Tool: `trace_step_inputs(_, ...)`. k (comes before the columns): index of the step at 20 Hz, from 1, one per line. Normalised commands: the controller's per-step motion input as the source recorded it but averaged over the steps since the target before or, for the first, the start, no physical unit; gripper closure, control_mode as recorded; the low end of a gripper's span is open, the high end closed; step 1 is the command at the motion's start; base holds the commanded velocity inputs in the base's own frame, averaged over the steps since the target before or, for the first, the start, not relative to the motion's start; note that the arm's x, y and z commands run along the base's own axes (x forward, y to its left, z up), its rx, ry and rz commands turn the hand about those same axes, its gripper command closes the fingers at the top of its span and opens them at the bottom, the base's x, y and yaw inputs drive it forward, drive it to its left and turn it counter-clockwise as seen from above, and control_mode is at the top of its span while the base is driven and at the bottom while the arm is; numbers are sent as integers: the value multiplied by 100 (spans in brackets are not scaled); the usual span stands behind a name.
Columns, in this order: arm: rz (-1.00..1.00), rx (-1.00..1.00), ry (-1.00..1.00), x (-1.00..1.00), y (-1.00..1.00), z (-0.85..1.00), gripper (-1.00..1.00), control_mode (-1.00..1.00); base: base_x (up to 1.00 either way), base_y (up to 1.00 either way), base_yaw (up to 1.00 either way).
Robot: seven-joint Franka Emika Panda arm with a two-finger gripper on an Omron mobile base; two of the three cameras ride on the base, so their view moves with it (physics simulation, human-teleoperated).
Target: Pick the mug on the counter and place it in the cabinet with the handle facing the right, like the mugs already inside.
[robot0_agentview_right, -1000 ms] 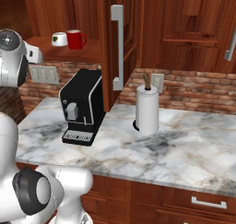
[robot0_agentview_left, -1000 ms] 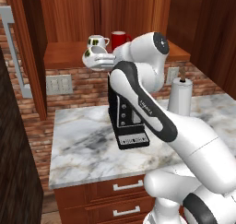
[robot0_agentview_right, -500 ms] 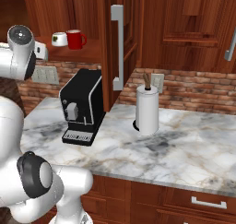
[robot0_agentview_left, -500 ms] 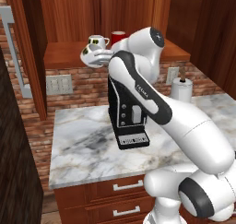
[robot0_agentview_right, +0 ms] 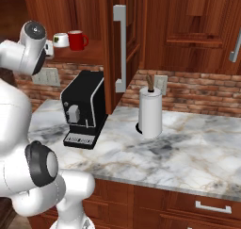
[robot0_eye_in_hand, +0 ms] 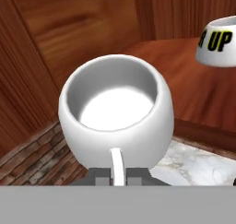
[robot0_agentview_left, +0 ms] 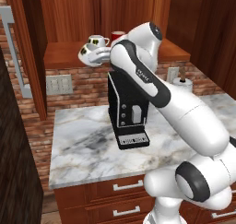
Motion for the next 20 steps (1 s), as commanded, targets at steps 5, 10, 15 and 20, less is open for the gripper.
trace_step_inputs(5,4,-12,0,19,16,0,100,-100,0,0,0)
trace_step_inputs(10,0,-12,0,23,20,0,100,-100,0,0,0)
trace_step_inputs(15,3,-5,0,34,2,1,100,-100,0,0,0)
trace_step_inputs(20,5,-1,0,37,0,2,100,-100,0,0,0)
